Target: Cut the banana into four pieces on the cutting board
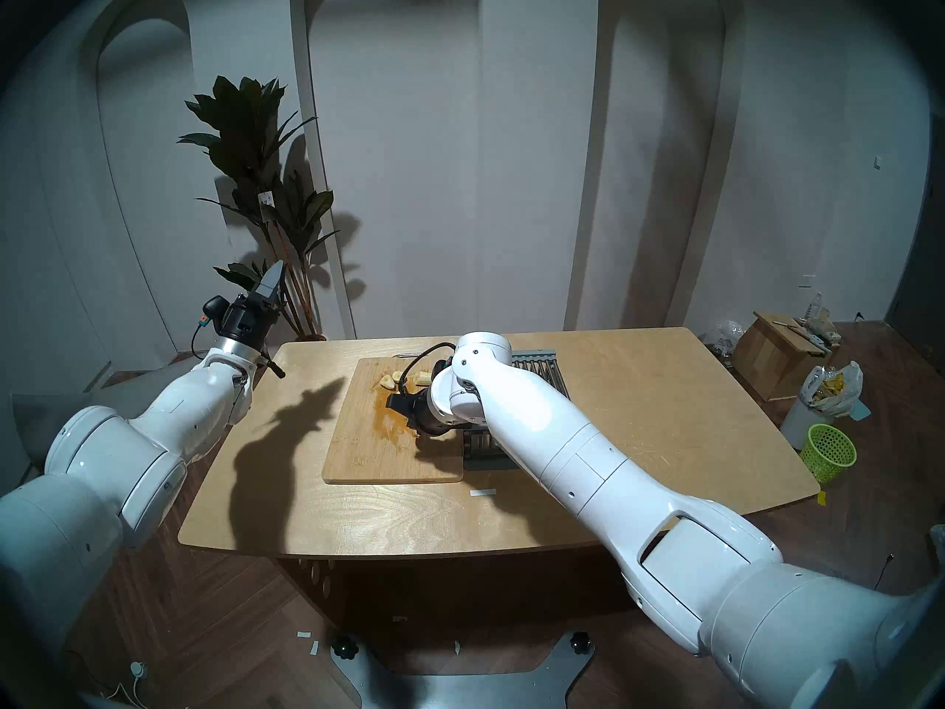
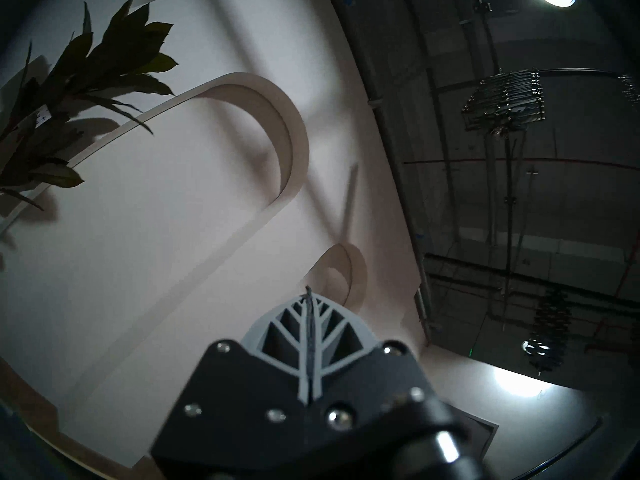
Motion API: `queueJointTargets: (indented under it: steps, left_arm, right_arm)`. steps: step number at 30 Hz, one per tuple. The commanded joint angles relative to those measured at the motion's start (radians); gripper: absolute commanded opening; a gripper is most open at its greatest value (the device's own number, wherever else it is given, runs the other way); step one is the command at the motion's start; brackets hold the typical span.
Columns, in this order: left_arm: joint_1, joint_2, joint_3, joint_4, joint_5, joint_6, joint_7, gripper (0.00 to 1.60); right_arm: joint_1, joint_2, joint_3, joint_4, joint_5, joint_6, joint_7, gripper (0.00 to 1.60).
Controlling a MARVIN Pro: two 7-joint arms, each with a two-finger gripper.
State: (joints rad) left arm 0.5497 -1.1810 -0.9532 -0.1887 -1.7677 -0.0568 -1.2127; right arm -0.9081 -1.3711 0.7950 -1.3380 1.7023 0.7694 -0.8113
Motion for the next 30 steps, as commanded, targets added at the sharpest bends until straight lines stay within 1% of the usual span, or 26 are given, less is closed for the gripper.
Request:
queueJointTargets:
  steps: [1, 7, 12, 13, 19, 23, 24, 27, 30]
  left_arm:
    - [-0.107, 0.034, -0.007, -0.061, 0.006, -0.025, -0.047, 0.00]
    - [-0.137, 0.048, 0.006, -0.105, 0.029, -0.068, -0.079, 0.00]
    - [-0.146, 0.058, 0.015, -0.143, 0.053, -0.101, -0.113, 0.00]
    - [-0.146, 0.063, 0.017, -0.152, 0.060, -0.112, -0.120, 0.00]
    - [-0.142, 0.095, 0.038, -0.189, 0.096, -0.165, -0.157, 0.00]
    - [-0.128, 0.123, 0.058, -0.204, 0.127, -0.214, -0.176, 0.00]
    - [-0.117, 0.139, 0.065, -0.211, 0.140, -0.240, -0.187, 0.00]
    - [-0.102, 0.167, 0.073, -0.205, 0.157, -0.275, -0.189, 0.00]
    - [-0.091, 0.199, 0.082, -0.194, 0.176, -0.312, -0.186, 0.00]
  right_arm:
    - [-0.022, 0.063, 0.025, -0.114, 0.002, -0.007, -0.033, 0.00]
    - [-0.011, 0.110, 0.038, -0.203, -0.033, -0.016, -0.066, 0.00]
    - [-0.003, 0.134, 0.046, -0.260, -0.060, -0.024, -0.080, 0.00]
    - [-0.004, 0.140, 0.048, -0.286, -0.068, -0.027, -0.083, 0.00]
    - [0.003, 0.134, 0.054, -0.356, -0.089, -0.044, -0.065, 0.00]
    - [-0.021, 0.127, 0.051, -0.407, -0.083, -0.057, -0.041, 0.00]
    - [-0.031, 0.130, 0.048, -0.440, -0.089, -0.067, -0.031, 0.00]
    - [-0.037, 0.126, 0.056, -0.477, -0.086, -0.083, -0.011, 0.00]
    - [-0.046, 0.128, 0.062, -0.495, -0.089, -0.097, 0.000, 0.00]
